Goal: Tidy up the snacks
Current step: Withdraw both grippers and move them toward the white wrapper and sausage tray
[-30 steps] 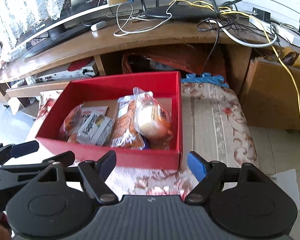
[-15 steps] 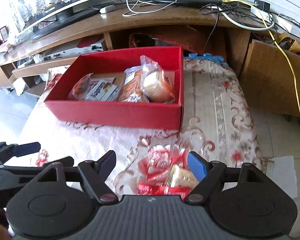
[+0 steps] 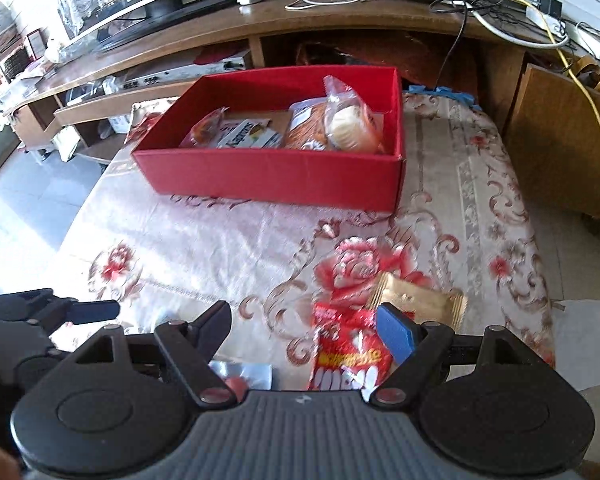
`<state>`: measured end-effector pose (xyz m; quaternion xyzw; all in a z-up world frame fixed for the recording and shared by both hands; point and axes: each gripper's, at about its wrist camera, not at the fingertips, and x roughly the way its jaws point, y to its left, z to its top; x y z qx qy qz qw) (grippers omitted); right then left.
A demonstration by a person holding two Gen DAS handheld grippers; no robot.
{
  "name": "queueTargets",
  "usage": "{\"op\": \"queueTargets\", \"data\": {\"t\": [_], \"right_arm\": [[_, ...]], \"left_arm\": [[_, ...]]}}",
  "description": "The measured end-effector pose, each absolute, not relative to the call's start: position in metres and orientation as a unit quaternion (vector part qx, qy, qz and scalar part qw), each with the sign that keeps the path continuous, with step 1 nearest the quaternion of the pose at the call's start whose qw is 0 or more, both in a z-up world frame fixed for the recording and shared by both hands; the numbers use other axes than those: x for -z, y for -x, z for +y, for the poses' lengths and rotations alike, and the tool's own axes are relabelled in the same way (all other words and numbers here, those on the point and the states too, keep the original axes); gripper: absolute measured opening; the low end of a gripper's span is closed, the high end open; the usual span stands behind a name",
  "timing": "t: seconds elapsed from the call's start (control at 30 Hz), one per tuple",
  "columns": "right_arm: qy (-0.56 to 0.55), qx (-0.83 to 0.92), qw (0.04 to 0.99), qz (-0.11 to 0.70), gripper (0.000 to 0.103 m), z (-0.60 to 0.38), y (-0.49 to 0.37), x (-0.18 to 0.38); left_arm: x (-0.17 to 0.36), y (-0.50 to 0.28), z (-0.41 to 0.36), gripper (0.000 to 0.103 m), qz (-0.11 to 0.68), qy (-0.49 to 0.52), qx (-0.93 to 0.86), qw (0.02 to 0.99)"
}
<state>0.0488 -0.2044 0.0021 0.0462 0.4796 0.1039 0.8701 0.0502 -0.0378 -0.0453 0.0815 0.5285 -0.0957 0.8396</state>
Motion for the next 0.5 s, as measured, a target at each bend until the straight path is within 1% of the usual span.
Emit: {"op": "queueTargets", "data": {"t": [0.03,0.17,0.27,0.43,0.5], "right_arm": [[-0.046,-0.105,0.870,0.480,0.078,-0.204,-0.048,-0.002],[-0.046,-0.110,0.868,0.482,0.079,-0.202,-0.046,-0.001],[-0.045,-0.114,0.866,0.486,0.079,-0.202,-0.045,0.001],[-0.047,-0.117,0.864,0.487,0.079,-0.202,-0.042,0.001],[-0.047,-0.119,0.862,0.490,0.079,-0.202,-0.039,0.002]], "left_arm": [[0.046,-0.049,-0.036,0.079,0.529,-0.078,0.099,0.839],[0.045,-0.045,-0.032,0.067,0.532,-0.066,0.113,0.837],[0.047,-0.037,-0.033,0.066,0.538,-0.069,0.122,0.831],[0.050,-0.035,-0.036,0.069,0.541,-0.084,0.127,0.827],[0.050,-0.034,-0.034,0.068,0.542,-0.082,0.127,0.827]]}}
